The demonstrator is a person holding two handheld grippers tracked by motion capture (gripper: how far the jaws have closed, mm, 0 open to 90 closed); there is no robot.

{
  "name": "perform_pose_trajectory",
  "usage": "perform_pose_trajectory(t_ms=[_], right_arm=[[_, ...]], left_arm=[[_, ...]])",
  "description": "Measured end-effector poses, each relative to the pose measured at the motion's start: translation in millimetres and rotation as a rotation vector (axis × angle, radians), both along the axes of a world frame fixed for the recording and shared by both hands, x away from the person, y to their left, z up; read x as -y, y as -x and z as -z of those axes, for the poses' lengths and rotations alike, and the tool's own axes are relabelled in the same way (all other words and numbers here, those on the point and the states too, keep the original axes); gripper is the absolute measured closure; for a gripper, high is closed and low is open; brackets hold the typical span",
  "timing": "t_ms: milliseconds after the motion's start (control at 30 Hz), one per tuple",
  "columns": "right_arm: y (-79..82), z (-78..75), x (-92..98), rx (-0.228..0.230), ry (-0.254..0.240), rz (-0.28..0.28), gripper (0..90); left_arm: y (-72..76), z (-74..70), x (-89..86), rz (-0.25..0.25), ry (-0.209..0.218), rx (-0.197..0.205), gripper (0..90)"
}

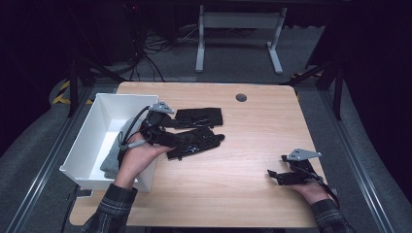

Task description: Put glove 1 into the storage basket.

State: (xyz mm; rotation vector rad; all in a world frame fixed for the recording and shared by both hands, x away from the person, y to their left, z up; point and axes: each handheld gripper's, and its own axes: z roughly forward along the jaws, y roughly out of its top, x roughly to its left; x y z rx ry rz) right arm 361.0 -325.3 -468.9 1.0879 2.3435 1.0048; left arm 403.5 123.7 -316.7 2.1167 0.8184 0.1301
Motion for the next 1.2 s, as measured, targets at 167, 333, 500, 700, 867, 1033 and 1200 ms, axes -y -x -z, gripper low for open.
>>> perform_pose_trajectory(t_ms=[167,333,500,700,867,1033,1200], right_arm=[[-0.1,0.0,0.0,0.0,0.0,-0.001,14.7],[-0.1,0.0,0.0,0.0,0.0,-0.001,14.8],[-0.1,0.0,0.0,0.0,0.0,-0.001,14.7],[-0.1,0.0,0.0,0.0,0.0,-0.001,14.7],[-0.1,0.0,0.0,0.0,0.0,-0.001,14.7],[-0.2,0.0,0.1,0.0,0.0,-0.002,14.7],[-0.2,0.0,0.1,-0.001,0.0,-0.002,14.7]], left_arm=[[4.6,10.9,17.4,0.03,-0.019,-0.004,21.2],[8.0,25.7,33.4,0.04,-0.04,-0.001,21.3],[7.0,41.4,44.9,0.053,-0.071,-0.006,25.7],[5.0,62.7,51.8,0.027,-0.108,0.013,39.6],[-5.6,81.6,51.3,-0.041,-0.144,0.011,66.1],[-17.2,97.6,49.8,-0.096,-0.176,0.003,89.7],[-26.2,115.2,49.9,-0.122,-0.229,-0.02,89.9]])
